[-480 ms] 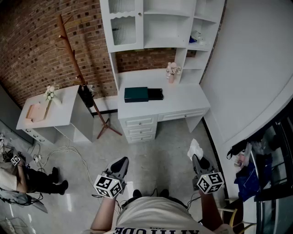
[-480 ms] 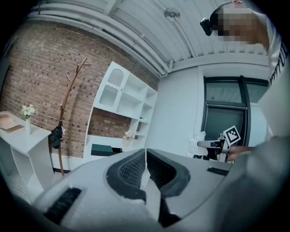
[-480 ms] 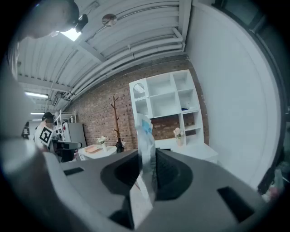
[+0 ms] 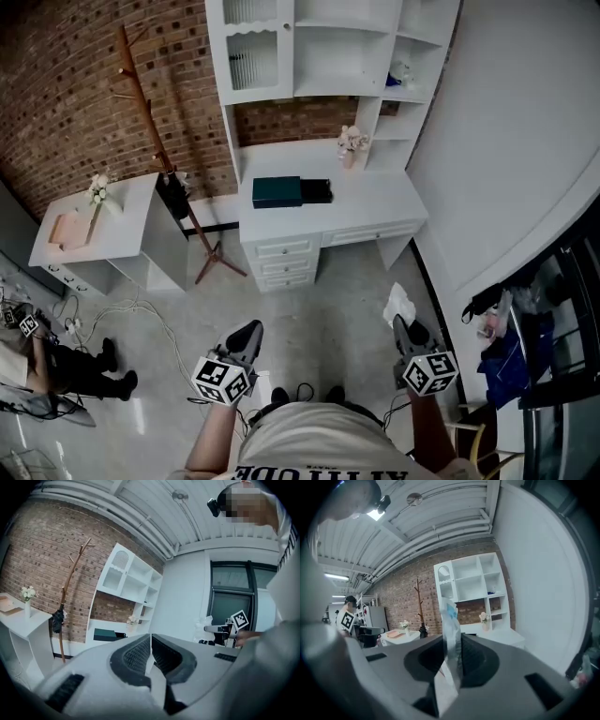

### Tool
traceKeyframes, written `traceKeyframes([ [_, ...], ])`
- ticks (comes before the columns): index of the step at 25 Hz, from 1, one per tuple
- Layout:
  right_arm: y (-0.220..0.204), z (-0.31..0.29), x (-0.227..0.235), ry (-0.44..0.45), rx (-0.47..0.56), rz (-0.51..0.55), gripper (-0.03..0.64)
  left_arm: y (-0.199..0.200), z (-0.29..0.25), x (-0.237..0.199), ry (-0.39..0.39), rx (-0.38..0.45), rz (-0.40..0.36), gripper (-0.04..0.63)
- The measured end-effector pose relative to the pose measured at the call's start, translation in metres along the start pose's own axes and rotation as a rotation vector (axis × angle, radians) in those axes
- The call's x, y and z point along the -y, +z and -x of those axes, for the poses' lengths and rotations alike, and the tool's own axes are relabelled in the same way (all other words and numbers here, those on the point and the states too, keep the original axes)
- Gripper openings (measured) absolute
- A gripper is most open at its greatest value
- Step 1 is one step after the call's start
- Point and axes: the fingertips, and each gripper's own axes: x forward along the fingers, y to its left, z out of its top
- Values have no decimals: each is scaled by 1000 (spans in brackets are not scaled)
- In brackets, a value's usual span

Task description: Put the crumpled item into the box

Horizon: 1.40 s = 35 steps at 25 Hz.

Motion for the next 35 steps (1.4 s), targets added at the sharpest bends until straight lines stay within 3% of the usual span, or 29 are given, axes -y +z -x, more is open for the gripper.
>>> traceKeyframes([
  [24, -16, -9, -74, -97, 21, -34, 80, -5, 37, -57, -117, -49, -27, 32],
  [35, -19, -18, -87, -110, 22, -28, 80, -4, 43, -81, -116, -43, -25, 32],
])
